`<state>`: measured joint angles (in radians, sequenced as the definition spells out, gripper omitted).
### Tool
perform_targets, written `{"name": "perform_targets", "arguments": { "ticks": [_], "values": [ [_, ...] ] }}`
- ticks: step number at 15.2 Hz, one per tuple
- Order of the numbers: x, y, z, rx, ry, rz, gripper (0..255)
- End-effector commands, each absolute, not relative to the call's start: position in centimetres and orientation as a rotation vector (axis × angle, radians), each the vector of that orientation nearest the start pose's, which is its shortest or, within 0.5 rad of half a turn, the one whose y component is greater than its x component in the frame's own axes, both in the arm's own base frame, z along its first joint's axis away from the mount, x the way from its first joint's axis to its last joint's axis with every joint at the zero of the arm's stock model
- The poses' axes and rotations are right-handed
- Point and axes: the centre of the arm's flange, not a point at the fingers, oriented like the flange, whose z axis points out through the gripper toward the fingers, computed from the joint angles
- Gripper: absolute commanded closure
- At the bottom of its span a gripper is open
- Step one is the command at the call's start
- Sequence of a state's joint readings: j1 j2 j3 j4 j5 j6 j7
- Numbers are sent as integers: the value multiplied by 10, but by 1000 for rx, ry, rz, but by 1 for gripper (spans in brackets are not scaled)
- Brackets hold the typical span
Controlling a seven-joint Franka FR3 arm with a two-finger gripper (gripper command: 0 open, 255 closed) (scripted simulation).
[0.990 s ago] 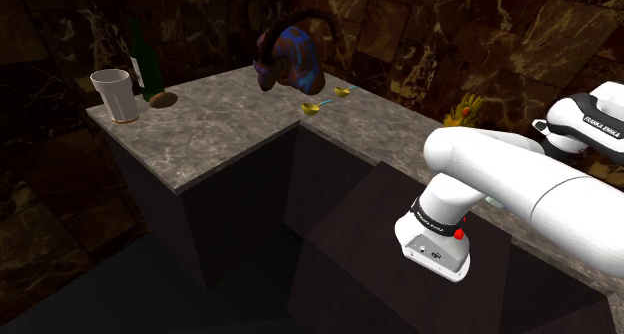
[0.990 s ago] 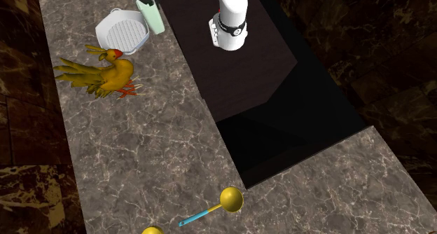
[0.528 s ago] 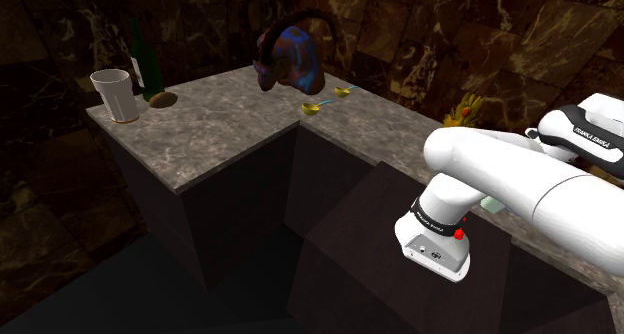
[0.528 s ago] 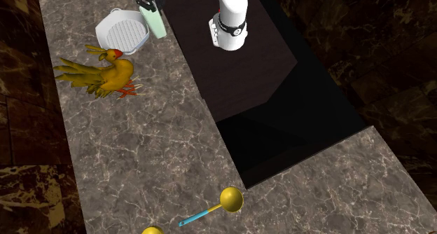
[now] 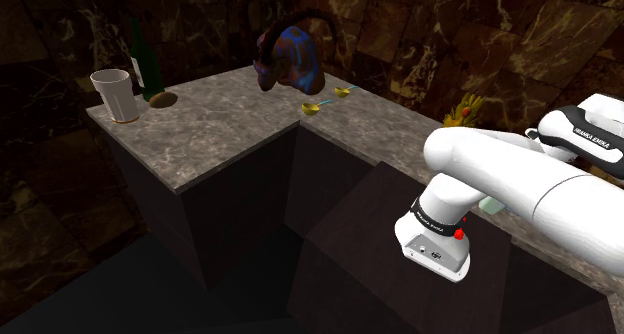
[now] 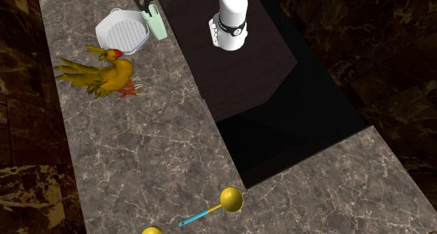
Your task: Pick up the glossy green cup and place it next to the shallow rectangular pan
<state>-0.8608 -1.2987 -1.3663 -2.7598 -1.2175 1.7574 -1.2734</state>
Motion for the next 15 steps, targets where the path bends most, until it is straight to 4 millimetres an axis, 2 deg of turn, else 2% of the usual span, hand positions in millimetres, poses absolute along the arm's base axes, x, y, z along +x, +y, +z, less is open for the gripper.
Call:
{"name": "perform_targets", "arguments": {
  "ticks": [1,4,8,15],
  "values": [
    [-173,-295,284,-3130,-34,-97,0],
    [-173,-295,284,-3129,-34,-97,0],
    [-176,-295,333,-3130,-34,-97,0],
    [-176,-295,333,-3130,-34,-97,0]
  ]
}}
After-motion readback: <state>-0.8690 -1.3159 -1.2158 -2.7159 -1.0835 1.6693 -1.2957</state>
